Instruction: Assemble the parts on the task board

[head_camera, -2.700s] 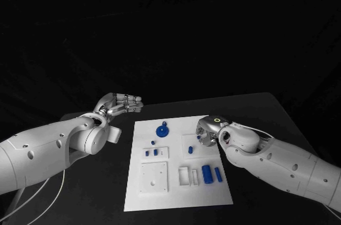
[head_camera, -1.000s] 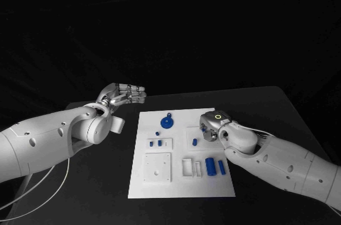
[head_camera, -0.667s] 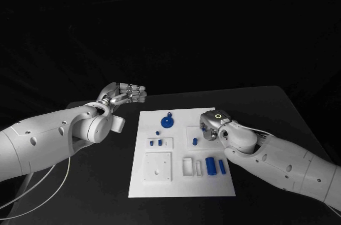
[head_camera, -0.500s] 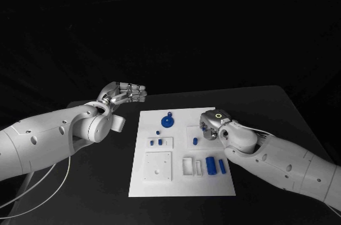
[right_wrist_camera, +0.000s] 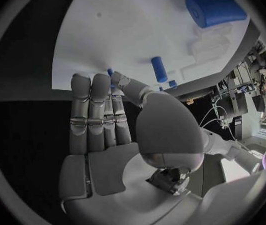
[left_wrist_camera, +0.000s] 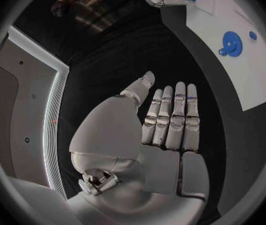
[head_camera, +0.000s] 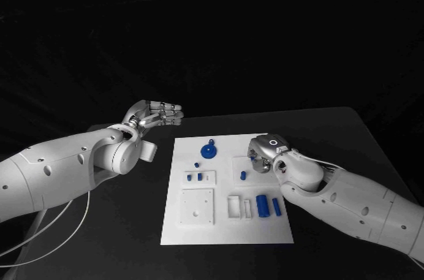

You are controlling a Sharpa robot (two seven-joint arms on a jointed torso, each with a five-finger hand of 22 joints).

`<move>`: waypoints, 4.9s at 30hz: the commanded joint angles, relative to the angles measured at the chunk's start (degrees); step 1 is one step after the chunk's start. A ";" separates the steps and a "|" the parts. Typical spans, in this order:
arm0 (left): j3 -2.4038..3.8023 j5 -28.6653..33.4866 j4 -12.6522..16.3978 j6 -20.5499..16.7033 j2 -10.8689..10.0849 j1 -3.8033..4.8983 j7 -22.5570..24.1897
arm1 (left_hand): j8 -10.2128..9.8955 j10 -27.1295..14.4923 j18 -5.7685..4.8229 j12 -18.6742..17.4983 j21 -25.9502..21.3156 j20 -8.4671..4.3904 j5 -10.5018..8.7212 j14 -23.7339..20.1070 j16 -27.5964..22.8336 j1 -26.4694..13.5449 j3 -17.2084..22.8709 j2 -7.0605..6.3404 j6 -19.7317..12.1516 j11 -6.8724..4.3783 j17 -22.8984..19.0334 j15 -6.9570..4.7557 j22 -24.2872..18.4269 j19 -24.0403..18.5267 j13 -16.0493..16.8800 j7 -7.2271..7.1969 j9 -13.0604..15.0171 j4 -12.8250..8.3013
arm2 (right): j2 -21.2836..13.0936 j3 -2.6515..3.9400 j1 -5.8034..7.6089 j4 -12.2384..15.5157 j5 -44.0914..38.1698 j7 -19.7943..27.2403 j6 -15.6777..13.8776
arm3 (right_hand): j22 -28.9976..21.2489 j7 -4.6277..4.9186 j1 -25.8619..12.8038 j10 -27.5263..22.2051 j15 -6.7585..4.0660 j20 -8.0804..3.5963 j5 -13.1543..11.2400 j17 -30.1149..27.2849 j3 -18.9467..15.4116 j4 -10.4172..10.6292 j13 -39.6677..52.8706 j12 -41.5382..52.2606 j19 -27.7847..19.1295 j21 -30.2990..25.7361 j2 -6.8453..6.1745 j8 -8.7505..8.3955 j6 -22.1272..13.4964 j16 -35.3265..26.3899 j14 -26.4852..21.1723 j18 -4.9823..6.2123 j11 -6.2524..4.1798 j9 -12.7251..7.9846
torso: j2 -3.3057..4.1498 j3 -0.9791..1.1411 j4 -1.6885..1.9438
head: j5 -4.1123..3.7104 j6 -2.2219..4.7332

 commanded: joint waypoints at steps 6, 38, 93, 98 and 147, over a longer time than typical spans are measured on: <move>0.05 0.34 -1.07 0.88 0.60 0.11 0.43 | 0.17 -0.41 0.12 0.02 0.27 0.03 0.17 -0.53 -0.21 0.13 -0.06 0.59 0.53 0.16 -0.07 0.02 -0.04 0.53 -0.04 -0.04 0.08 -0.15 | -1.13 1.65 0.02 3.96 1.86 0.44 -0.60 | 0.91 0.03 -0.10 0.48 -0.35 0.05 -0.16 -0.15 0.00 -0.28 -0.19 0.16 0.55 -0.40 0.33 0.35 0.39 0.42 -0.06 0.57 0.05 0.06 | -0.02 -0.15 -0.11 | 0.01 0.37; -0.16 0.34 -4.40 1.28 3.95 0.06 0.45 | 0.17 -0.57 0.20 0.04 0.31 0.09 0.11 -0.74 -0.23 0.17 -0.27 0.72 0.48 0.21 -0.08 0.10 -0.47 0.59 -0.04 -0.06 0.08 -0.25 | 4.50 -4.64 -3.38 10.31 3.79 4.28 0.85 | 6.84 0.10 -0.23 0.30 -0.31 0.09 0.08 -1.18 -0.51 -0.79 -0.19 0.16 2.88 -5.83 0.91 0.35 0.18 0.57 -0.05 0.49 0.11 0.07 | 0.12 -0.10 -0.04 | 6.68 -2.50; -0.33 0.33 -4.70 1.94 4.69 0.06 -0.29 | 0.17 -0.75 0.24 0.04 0.28 0.22 0.01 -0.97 -0.22 0.17 -0.93 0.80 0.32 0.28 -0.08 0.20 -1.69 0.74 -0.04 -0.01 0.08 0.11 | 9.19 -6.61 -5.91 5.24 0.31 4.20 -2.20 | 9.66 0.06 -0.42 0.38 -0.35 0.06 0.22 -2.00 -0.34 -1.34 -0.19 0.16 4.03 -7.16 1.03 0.35 0.29 1.02 -0.06 0.41 0.11 0.07 | 0.06 -0.09 -0.06 | 8.48 -3.79; -0.33 0.33 -4.72 2.04 4.67 0.06 -0.40 | 0.17 -0.75 0.24 0.04 0.28 0.22 0.01 -0.97 -0.22 0.17 -0.93 0.80 0.32 0.28 -0.08 0.20 -1.69 0.74 -0.04 -0.01 0.08 0.11 | 9.11 -6.63 -5.91 5.21 0.30 4.17 -1.83 | 9.66 0.06 -0.42 0.38 -0.35 0.06 0.22 -2.00 -0.34 -1.34 -0.19 0.16 4.03 -7.16 1.03 0.35 0.29 1.02 -0.06 0.41 0.11 0.07 | 0.07 -0.06 -0.02 | 8.50 -3.88; -0.40 0.32 -5.97 2.62 5.14 0.05 -0.71 | 0.17 -1.14 0.36 0.03 0.32 0.33 -0.07 -1.31 -0.23 0.40 -1.33 0.89 0.19 0.40 -0.08 0.32 -2.71 0.95 -0.04 0.05 0.08 0.25 | 8.78 -6.63 -6.18 5.52 -0.39 2.58 -4.81 | 11.39 0.01 -0.41 0.52 -0.37 0.04 0.09 -2.33 0.05 -1.45 -0.19 0.16 4.70 -8.04 0.91 0.34 0.42 1.36 -0.12 0.37 0.08 0.07 | 0.05 -0.08 -0.02 | 8.37 -4.01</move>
